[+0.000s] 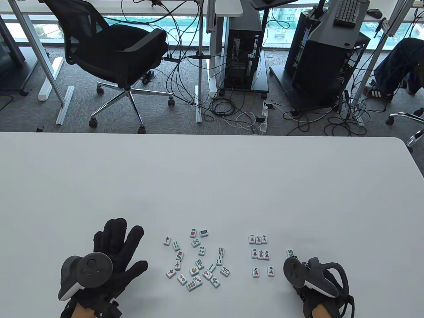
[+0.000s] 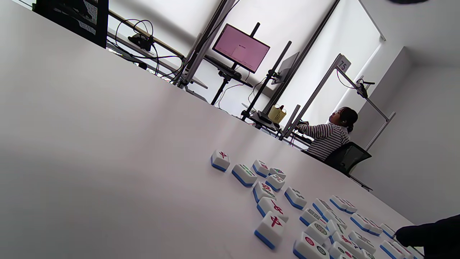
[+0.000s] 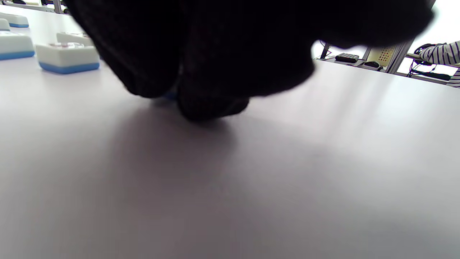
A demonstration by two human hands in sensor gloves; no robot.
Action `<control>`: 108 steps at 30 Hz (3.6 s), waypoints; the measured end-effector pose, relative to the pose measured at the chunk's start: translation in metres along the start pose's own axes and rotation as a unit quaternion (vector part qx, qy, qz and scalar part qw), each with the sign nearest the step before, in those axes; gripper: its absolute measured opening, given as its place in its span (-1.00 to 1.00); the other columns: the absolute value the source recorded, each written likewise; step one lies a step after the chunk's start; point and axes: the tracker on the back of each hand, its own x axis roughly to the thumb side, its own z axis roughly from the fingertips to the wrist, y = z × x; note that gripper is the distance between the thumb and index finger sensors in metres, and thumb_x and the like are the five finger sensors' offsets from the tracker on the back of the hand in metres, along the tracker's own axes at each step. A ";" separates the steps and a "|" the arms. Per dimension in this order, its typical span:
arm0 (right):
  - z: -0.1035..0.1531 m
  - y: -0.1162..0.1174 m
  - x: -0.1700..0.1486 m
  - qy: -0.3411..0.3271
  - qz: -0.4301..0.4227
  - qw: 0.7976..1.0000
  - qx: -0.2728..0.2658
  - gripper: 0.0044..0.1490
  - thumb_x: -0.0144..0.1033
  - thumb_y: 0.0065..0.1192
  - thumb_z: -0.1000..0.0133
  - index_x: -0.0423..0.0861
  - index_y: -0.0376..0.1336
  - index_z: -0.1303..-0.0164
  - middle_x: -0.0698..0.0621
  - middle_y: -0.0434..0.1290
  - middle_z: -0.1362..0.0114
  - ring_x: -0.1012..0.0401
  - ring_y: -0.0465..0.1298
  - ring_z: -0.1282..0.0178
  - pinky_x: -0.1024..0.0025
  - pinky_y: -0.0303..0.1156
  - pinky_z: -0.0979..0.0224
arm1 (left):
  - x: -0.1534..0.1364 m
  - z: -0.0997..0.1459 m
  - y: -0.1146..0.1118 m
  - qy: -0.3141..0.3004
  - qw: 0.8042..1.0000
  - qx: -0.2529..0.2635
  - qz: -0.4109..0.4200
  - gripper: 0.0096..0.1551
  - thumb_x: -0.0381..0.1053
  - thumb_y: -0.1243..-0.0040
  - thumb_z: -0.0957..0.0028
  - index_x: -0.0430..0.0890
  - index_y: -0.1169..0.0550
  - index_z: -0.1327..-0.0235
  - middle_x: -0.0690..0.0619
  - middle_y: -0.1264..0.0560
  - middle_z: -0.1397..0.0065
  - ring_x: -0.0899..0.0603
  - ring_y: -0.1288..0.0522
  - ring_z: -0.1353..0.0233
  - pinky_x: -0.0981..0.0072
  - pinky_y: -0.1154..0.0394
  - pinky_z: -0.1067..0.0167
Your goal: Mahjong suit sorting
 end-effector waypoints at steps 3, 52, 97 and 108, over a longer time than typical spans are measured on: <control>0.003 -0.013 0.009 -0.004 -0.005 1.000 -0.022 -0.27 -0.15 0.41 0.02 -0.20 0.34 -0.34 -0.03 0.64 0.16 0.23 0.58 0.49 0.39 0.56 0.39 | 0.000 0.000 0.000 0.001 1.000 -0.001 0.001 0.00 0.58 0.14 0.04 0.35 0.19 -0.57 0.31 0.56 -0.57 -0.03 0.61 -0.65 -0.18 0.56 -0.46; -0.030 -0.022 0.171 -0.137 0.048 0.989 0.012 -0.26 -0.21 0.42 0.00 -0.27 0.31 -0.35 -0.03 0.63 0.19 0.24 0.56 0.53 0.40 0.54 0.42 | 0.000 0.001 0.001 -0.005 1.000 0.003 0.008 0.00 0.58 0.14 0.04 0.35 0.19 -0.57 0.31 0.57 -0.57 -0.03 0.61 -0.65 -0.18 0.56 -0.46; -0.057 -0.015 0.024 -0.031 0.048 0.998 0.015 -0.28 -0.17 0.43 0.03 -0.19 0.35 -0.32 0.01 0.63 0.25 0.29 0.54 0.57 0.45 0.53 0.46 | -0.001 0.000 0.001 0.003 1.000 -0.002 0.006 0.00 0.58 0.14 0.04 0.34 0.18 -0.58 0.31 0.56 -0.58 -0.04 0.60 -0.65 -0.18 0.56 -0.46; -0.056 -0.017 0.028 -0.020 0.067 0.997 0.028 -0.24 -0.20 0.43 0.03 -0.21 0.31 -0.36 -0.01 0.63 0.23 0.27 0.54 0.56 0.44 0.53 0.45 | -0.001 -0.001 0.002 0.002 1.000 -0.001 0.008 0.00 0.58 0.14 0.04 0.35 0.18 -0.58 0.31 0.56 -0.58 -0.03 0.60 -0.65 -0.18 0.56 -0.46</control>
